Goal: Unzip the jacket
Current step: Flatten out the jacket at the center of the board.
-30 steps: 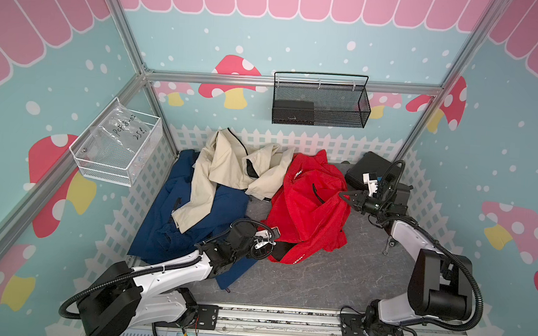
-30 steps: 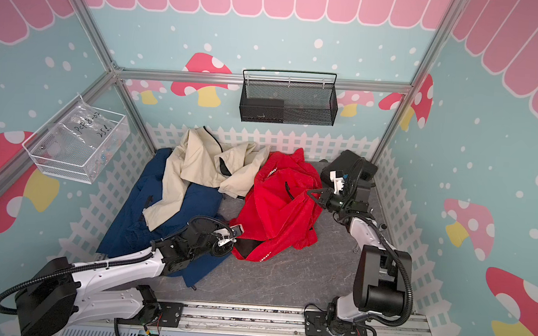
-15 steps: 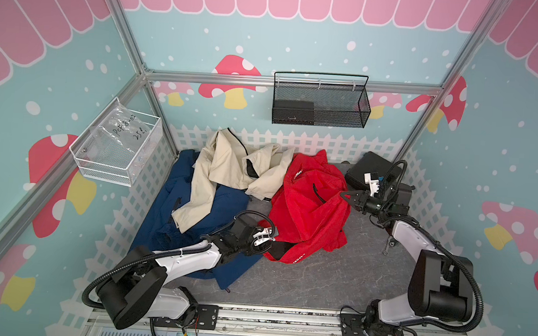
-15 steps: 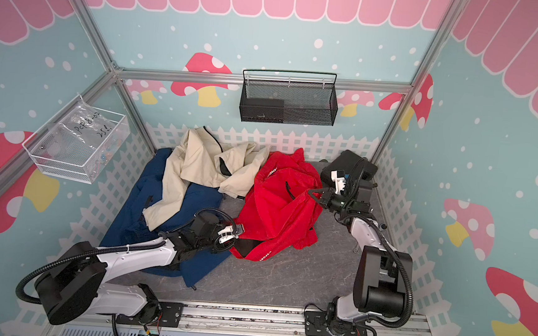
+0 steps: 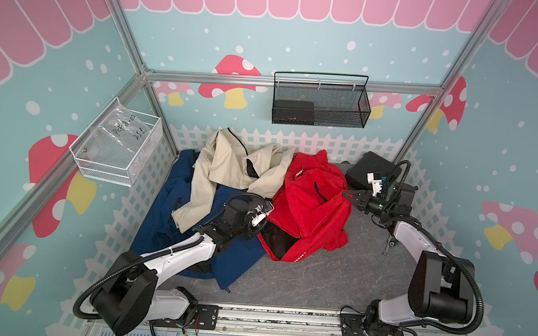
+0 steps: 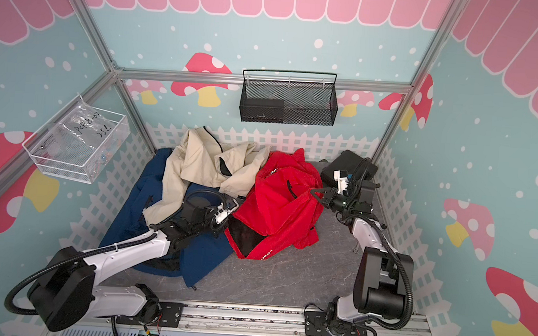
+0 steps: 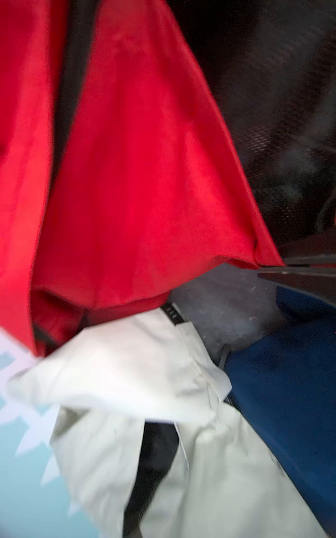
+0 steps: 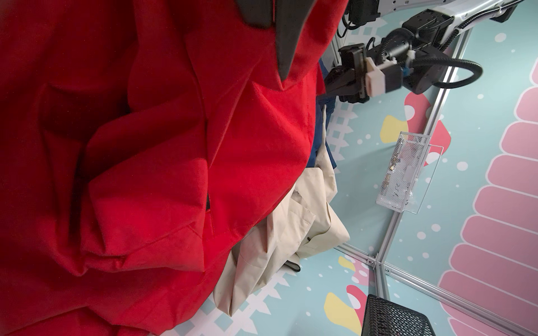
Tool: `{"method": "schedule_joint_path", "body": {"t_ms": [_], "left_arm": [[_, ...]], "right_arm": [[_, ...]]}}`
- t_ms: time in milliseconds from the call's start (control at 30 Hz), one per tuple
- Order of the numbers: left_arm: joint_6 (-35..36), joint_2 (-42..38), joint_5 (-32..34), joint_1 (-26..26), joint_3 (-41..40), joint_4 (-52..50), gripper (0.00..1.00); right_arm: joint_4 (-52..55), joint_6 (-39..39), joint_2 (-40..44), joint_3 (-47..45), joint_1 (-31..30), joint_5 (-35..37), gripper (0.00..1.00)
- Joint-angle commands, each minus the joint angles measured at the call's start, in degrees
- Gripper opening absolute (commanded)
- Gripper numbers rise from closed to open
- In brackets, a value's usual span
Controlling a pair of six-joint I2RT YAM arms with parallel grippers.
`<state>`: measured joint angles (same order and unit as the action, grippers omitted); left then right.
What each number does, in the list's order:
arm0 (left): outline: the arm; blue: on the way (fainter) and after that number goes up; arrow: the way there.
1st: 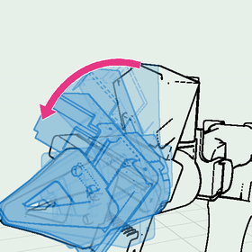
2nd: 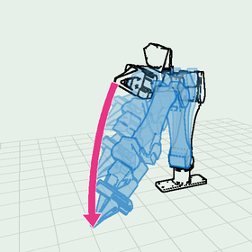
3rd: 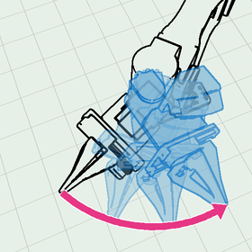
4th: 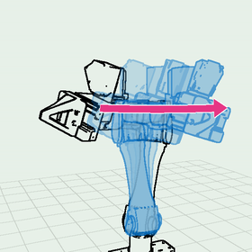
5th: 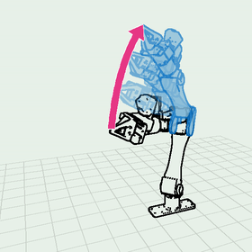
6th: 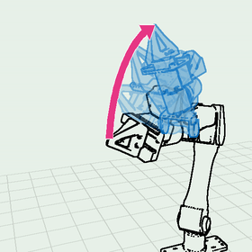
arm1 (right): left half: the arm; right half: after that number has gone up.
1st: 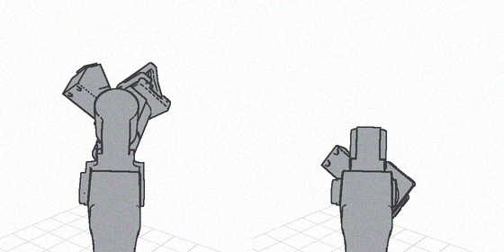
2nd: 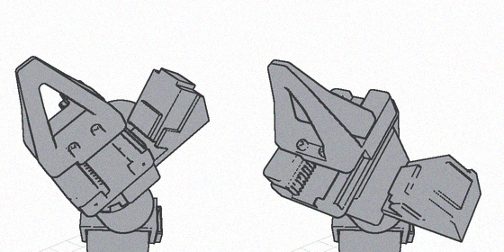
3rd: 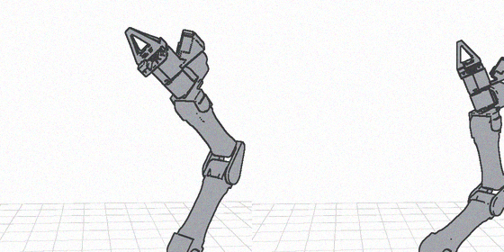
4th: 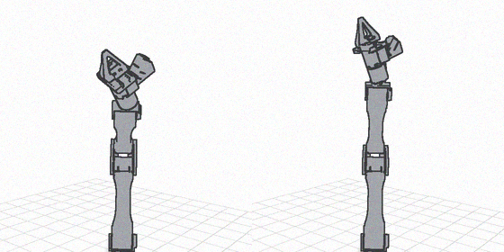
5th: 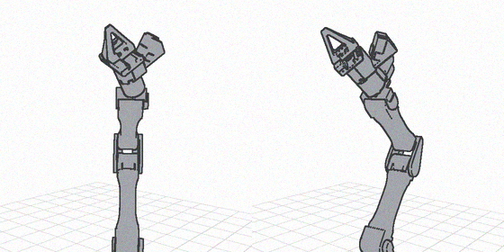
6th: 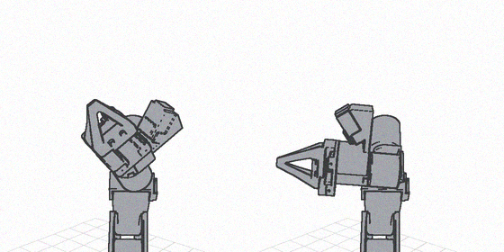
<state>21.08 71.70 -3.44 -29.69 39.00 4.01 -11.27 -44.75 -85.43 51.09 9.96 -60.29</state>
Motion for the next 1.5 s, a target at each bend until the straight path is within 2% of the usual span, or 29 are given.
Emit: {"method": "schedule_joint_path", "body": {"t_ms": [0,100,167,233,367,467,633,733,833,1000,1167,1300,1367,1467], "left_arm": [[-14.8,-4.6,1.3,4.3,4.3,3.6,0.0],[-20.9,-5.9,2.3,5.9,10.5,-1.8,0.0],[-23.6,-4.7,5.7,7.6,15.7,-7.0,0.0],[-27.7,-2.4,7.6,9.0,21.8,-12.7,0.0],[-37.5,2.9,3.9,12.8,29.1,-18.1,0.0],[-37.1,5.6,3.3,13.1,31.0,-18.0,0.0],[-37.8,6.9,-1.2,14.4,29.8,-16.3,0.0],[-40.1,7.2,-5.2,16.3,28.7,-15.1,0.0],[-41.0,7.1,-7.1,17.4,27.9,-14.7,0.0],[-40.3,6.0,-8.3,17.9,24.5,-13.4,0.0],[-39.9,6.1,-8.7,17.9,24.2,-13.6,0.0],[-40.0,6.3,-9.0,17.9,24.2,-13.9,0.0],[-40.1,6.3,-9.3,17.8,24.2,-14.0,0.0],[-40.5,6.3,-9.8,17.8,24.2,-14.1,0.0]], "right_arm": [[-0.5,3.0,-2.1,4.3,1.5,2.6,0.0],[1.7,7.7,-4.3,8.9,1.6,5.9,0.03],[1.4,9.9,-5.2,11.5,1.6,6.5,0.11],[-1.4,10.0,-5.2,12.2,1.4,7.3,0.24],[-2.8,8.9,-3.8,11.5,1.4,9.0,0.42],[-1.7,11.1,1.6,7.8,1.2,11.4,0.51],[7.9,24.8,15.6,0.4,-2.5,19.9,0.64],[9.3,32.6,23.2,-5.0,-8.6,24.7,0.66],[7.5,37.8,28.6,-10.2,-16.0,26.0,0.68],[12.4,36.0,32.3,-13.5,-20.1,25.8,0.68],[18.6,39.0,36.2,-15.6,-24.5,30.6,0.63],[21.4,31.9,37.0,-16.9,-25.0,30.2,0.62],[22.0,23.9,36.9,-17.7,-25.0,29.2,0.61],[21.2,13.1,36.2,-19.5,-25.0,24.0,0.58]]}}
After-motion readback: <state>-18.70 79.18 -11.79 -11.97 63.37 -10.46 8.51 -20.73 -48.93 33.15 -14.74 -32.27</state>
